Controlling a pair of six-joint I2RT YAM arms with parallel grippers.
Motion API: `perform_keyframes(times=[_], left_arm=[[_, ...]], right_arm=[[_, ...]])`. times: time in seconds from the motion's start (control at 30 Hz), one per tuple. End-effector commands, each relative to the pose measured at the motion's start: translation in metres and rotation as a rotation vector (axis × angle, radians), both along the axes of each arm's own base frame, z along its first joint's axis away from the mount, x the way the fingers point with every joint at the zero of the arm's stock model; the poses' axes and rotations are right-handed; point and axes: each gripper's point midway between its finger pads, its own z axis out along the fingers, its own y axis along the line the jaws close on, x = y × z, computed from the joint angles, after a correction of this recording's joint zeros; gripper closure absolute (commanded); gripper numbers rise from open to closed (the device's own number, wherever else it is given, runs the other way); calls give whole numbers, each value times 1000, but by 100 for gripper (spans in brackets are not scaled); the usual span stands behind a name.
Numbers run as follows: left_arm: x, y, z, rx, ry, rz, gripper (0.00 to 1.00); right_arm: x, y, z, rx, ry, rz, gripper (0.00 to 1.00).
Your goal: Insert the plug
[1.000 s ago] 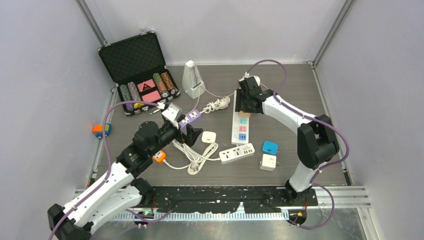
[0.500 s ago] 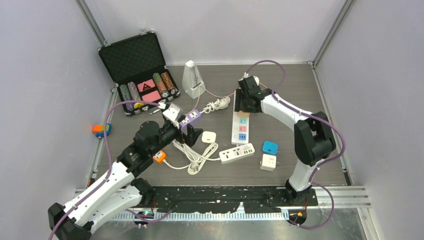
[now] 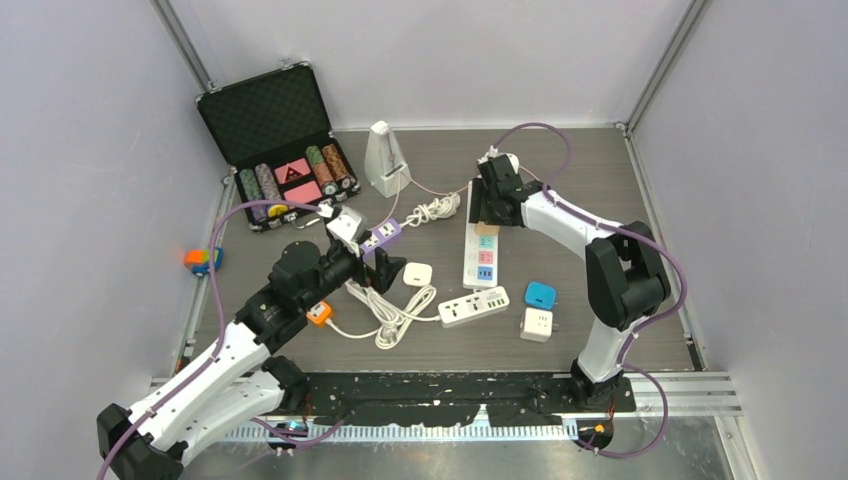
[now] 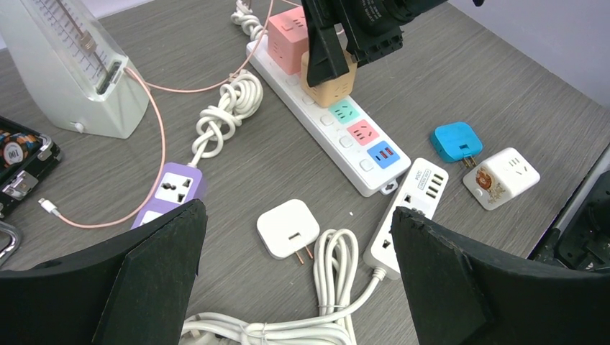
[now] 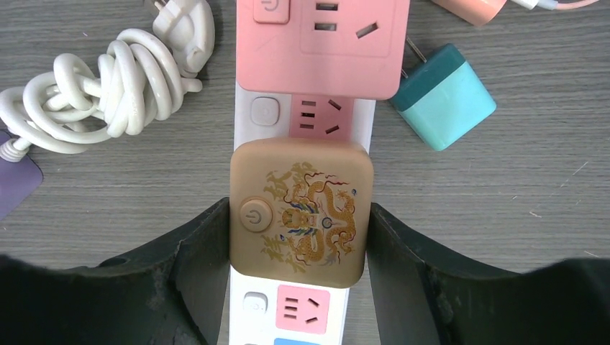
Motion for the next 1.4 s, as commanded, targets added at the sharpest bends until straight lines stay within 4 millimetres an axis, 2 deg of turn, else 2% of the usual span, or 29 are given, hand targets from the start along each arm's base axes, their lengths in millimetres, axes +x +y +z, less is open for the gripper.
perform_keyframes(times=[0.0, 0.27, 0.43, 0.6, 0.63, 0.7, 0.73, 0.77, 0.8, 0.83, 0.87, 0.9, 0.97, 1.03, 1.17, 1.37], left_arm=[[1, -2, 0, -9, -2, -1, 0], [2, -3, 0, -9, 1, 1, 0], [2, -2, 0, -11, 1, 2, 0], [2, -3, -1, -13, 6, 3, 0], [2, -3, -1, -14, 6, 4, 0], [2, -2, 1, -16, 3, 6, 0], [2, -2, 0, -14, 4, 9, 0], [2, -1, 1, -13, 4, 11, 0], [2, 0, 1, -12, 3, 15, 0], [2, 0, 2, -12, 0, 19, 0], [3, 1, 1, -11, 0, 22, 0], [3, 2, 2, -11, -1, 26, 0], [3, 3, 1, -7, 0, 32, 0], [3, 5, 0, -4, 1, 43, 0], [3, 8, -1, 0, 6, 55, 0], [7, 15, -1, 5, 85, 123, 0]], right_arm=[[-39, -19, -72, -56, 170, -26, 94], [-63, -26, -101, -43, 219, -80, 95], [-73, -26, -109, -4, 215, -132, 95], [-74, -23, -111, -5, 207, -146, 95], [-69, -22, -106, -3, 192, -147, 94], [-57, -21, -90, -11, 157, -143, 87], [-54, -23, -79, -25, 143, -140, 76], [-44, -21, -64, -22, 118, -139, 70], [-30, -17, -44, -10, 69, -136, 54], [-26, -20, -31, -9, 55, -141, 39], [-14, -17, -13, 1, 14, -136, 33], [-11, -20, -2, 4, -1, -138, 23], [0, -20, 28, 21, -59, -127, 14], [3, -19, 54, 29, -110, -104, 8], [-4, -21, 95, 55, -191, -57, 5], [-33, -30, 131, 91, -241, -26, 8]])
